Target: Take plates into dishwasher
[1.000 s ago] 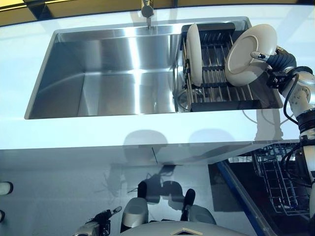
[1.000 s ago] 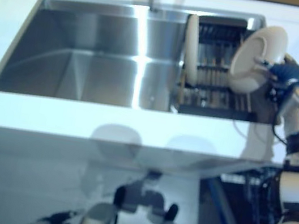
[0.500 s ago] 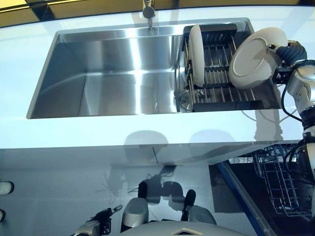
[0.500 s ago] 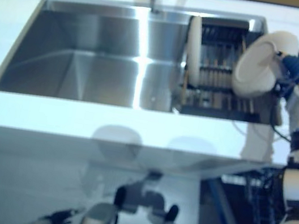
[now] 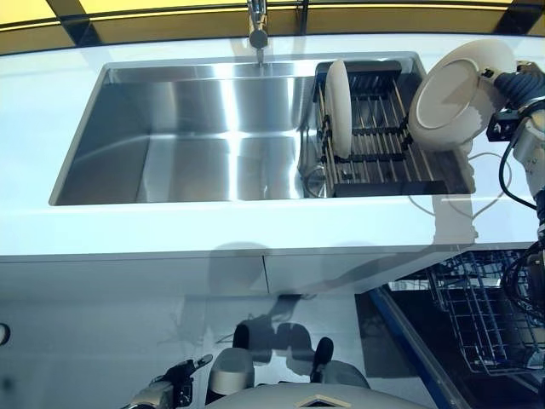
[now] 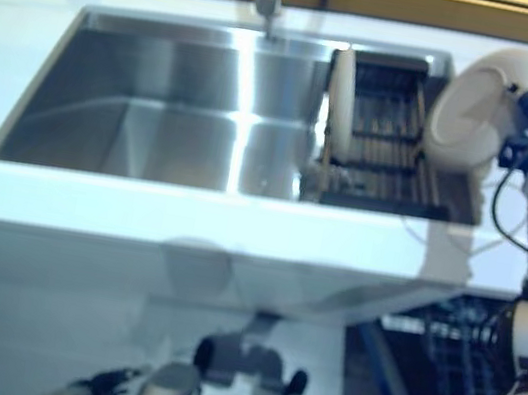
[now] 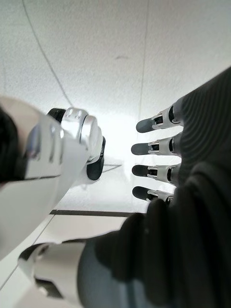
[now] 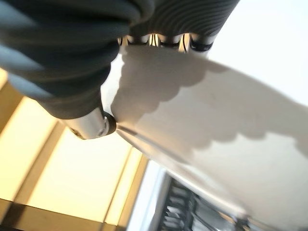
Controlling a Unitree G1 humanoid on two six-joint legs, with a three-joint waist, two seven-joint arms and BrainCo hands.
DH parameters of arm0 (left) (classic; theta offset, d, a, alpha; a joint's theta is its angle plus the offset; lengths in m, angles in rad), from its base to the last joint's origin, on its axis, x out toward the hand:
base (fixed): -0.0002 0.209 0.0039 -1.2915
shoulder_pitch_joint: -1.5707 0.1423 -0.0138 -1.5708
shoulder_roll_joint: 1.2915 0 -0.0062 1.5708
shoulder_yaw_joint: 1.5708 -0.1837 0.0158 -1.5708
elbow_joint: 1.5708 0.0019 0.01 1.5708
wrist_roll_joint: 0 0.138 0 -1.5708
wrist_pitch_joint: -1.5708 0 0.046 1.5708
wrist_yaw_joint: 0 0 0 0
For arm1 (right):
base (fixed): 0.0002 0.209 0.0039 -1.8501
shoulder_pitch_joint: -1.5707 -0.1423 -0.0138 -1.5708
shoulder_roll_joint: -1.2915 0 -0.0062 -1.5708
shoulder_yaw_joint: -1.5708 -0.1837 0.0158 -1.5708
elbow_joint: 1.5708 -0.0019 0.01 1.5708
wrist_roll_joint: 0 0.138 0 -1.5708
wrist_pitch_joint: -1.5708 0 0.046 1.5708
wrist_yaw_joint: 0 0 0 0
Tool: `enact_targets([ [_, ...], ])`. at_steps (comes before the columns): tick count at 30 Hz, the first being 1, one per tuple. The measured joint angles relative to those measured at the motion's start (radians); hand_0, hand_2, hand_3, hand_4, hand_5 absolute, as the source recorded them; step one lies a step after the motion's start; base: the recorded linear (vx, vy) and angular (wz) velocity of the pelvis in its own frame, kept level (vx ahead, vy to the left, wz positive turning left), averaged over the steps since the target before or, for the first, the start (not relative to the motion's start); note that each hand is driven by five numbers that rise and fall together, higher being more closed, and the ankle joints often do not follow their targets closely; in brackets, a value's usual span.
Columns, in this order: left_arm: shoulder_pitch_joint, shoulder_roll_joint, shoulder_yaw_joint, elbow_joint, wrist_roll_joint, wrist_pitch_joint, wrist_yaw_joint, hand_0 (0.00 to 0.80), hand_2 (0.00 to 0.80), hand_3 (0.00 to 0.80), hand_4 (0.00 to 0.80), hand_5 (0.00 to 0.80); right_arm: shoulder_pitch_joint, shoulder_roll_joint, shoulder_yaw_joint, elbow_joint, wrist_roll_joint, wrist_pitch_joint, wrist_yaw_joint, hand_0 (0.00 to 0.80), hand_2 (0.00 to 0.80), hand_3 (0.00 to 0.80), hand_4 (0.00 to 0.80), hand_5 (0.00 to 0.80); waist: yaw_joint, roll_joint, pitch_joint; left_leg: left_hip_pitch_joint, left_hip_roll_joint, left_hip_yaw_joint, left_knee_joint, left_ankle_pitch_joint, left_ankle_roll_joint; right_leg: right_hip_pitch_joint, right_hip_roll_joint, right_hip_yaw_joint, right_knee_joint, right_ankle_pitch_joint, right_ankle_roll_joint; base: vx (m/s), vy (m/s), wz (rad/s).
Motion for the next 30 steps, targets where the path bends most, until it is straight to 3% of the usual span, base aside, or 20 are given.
enact_targets([
  [10,0.009,0.011,0.0,0.003,0.008,0.021,-0.006,0.0,0.0,0.0,0.0,0.0,0.099,-0.192,-0.02,-0.11,-0.009,-0.038,0.085,0.8,0.8,0.8,0.8,0.8,-0.097,-0.069,-0.076,0.05,-0.007,0.088,-0.002,-0.026,0.015,-0.005,-0.004,0.097,-0.003,0.009,0.011,-0.019,0.055,-0.26],
  [16,0.003,0.013,0.001,0.005,0.008,0.02,-0.006,0.0,0.0,0.0,0.0,0.0,0.265,-0.267,-0.128,-0.152,-0.01,-0.041,0.134,0.8,0.8,0.8,0.8,0.8,-0.147,-0.079,-0.11,0.051,-0.006,0.139,-0.005,-0.031,0.015,-0.034,0.001,0.148,-0.003,0.024,0.011,-0.037,-0.001,-0.26],
  [19,-0.007,0.013,0.0,0.005,0.008,0.022,-0.005,0.0,0.0,0.0,0.0,0.0,0.351,-0.277,-0.183,-0.171,-0.028,-0.041,0.158,0.8,0.8,0.8,0.8,0.8,-0.186,-0.079,-0.114,0.059,-0.005,0.156,-0.005,-0.033,0.014,-0.039,0.005,0.169,-0.003,0.024,0.014,-0.05,-0.004,-0.17],
  [24,-0.005,0.013,0.002,0.004,0.008,0.03,0.001,0.0,0.0,0.0,0.0,0.0,0.606,-0.274,-0.299,-0.303,-0.067,-0.05,0.218,0.8,0.8,0.8,0.8,0.8,-0.216,-0.078,-0.116,0.062,-0.001,0.188,-0.006,-0.039,0.012,-0.054,0.014,0.202,-0.003,0.032,0.013,-0.052,-0.02,-0.21],
  [30,-0.01,0.012,0.003,0.004,0.008,0.03,0.002,0.0,0.0,0.0,0.0,0.0,0.758,-0.19,-0.342,-0.354,-0.109,-0.058,0.262,0.8,0.8,0.8,0.8,0.8,-0.253,-0.078,-0.117,0.065,-0.001,0.214,-0.006,-0.044,0.013,-0.066,0.016,0.225,-0.003,0.038,0.014,-0.013,-0.018,-0.12],
])
